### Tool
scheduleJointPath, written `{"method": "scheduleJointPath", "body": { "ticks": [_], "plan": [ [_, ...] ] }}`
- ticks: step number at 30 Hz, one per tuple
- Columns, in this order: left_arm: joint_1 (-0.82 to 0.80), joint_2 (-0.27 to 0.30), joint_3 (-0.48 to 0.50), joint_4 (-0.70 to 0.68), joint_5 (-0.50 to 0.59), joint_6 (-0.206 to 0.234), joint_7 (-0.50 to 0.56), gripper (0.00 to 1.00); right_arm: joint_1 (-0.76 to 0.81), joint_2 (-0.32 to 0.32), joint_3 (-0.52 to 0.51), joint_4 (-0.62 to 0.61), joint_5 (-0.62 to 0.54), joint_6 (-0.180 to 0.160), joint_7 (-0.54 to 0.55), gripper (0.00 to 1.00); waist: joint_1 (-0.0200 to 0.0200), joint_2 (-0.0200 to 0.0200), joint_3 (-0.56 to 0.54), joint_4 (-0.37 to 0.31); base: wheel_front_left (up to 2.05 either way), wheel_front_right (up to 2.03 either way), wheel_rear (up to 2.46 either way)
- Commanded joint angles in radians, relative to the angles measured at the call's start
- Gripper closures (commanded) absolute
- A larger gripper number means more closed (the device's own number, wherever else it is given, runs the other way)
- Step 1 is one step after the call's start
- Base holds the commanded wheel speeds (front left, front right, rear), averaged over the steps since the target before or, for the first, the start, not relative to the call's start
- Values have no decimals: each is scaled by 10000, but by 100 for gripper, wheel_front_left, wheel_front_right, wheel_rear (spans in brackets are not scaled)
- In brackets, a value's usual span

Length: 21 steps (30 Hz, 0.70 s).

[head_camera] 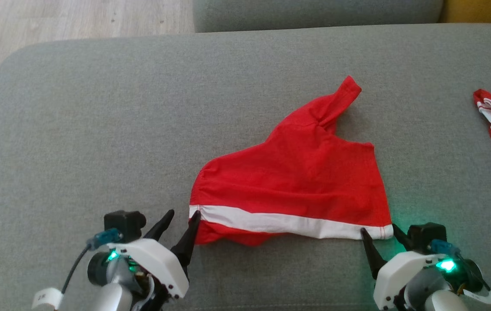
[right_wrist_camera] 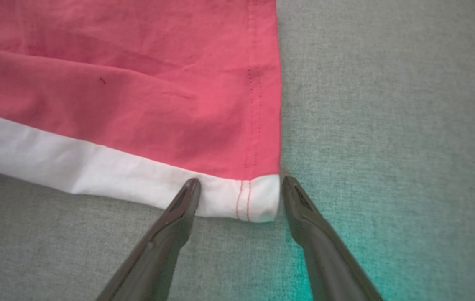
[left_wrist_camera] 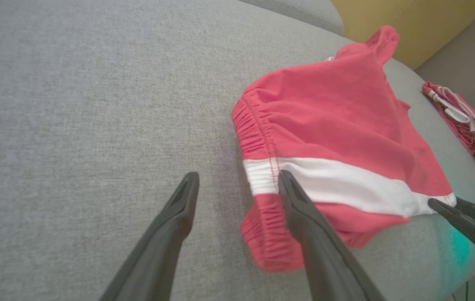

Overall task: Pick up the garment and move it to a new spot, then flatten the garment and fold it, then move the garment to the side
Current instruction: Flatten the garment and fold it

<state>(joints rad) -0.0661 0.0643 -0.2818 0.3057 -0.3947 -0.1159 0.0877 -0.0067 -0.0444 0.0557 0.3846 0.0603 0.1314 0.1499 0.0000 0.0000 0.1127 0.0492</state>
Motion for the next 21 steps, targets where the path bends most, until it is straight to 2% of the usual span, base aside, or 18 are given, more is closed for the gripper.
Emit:
{"method": "scheduleJointPath", "body": {
  "ticks": [1, 11, 12, 13, 15, 16, 17, 21],
  "plan": [
    [-465, 130, 251, -413, -273, -53, 43, 0, -372, -121, 301, -235, 34, -7, -73, 0, 0, 0, 35, -22, 0, 0, 0],
    [-670, 231, 119, -324, -1490, -120, 711, 0, -440, -170, 471, -159, 132, -7, 36, 0, 0, 0, 191, -139, 0, 0, 0],
    [-702, 260, 90, -287, -1542, -124, 712, 15, -456, -178, 496, -140, 157, -7, 48, 0, 0, 0, 202, -154, 0, 0, 0],
    [-739, 285, 58, -249, -1589, -127, 708, 43, -475, -187, 521, -111, 185, -7, 70, 0, 0, 0, 212, -169, 0, 0, 0],
    [-827, 328, -28, -185, -1659, -132, 682, 80, -535, -205, 566, -32, 233, -7, 157, 0, 0, 0, 243, -195, 0, 0, 0],
    [-877, 354, -119, -160, -1701, -135, 688, 100, -575, -204, 630, 9, 302, -7, 212, 43, 0, 0, 251, -205, 0, 0, 0],
    [-921, 388, -222, -138, -1744, -138, 693, 100, -626, -205, 708, 21, 388, -7, 206, 100, 0, 0, 250, -215, 0, 0, 0],
    [-980, 531, -611, -217, -2110, -143, 693, 100, -808, -245, 806, -55, 937, -7, 72, 100, 0, 0, 158, -273, 0, 0, 0]
  ]
}}
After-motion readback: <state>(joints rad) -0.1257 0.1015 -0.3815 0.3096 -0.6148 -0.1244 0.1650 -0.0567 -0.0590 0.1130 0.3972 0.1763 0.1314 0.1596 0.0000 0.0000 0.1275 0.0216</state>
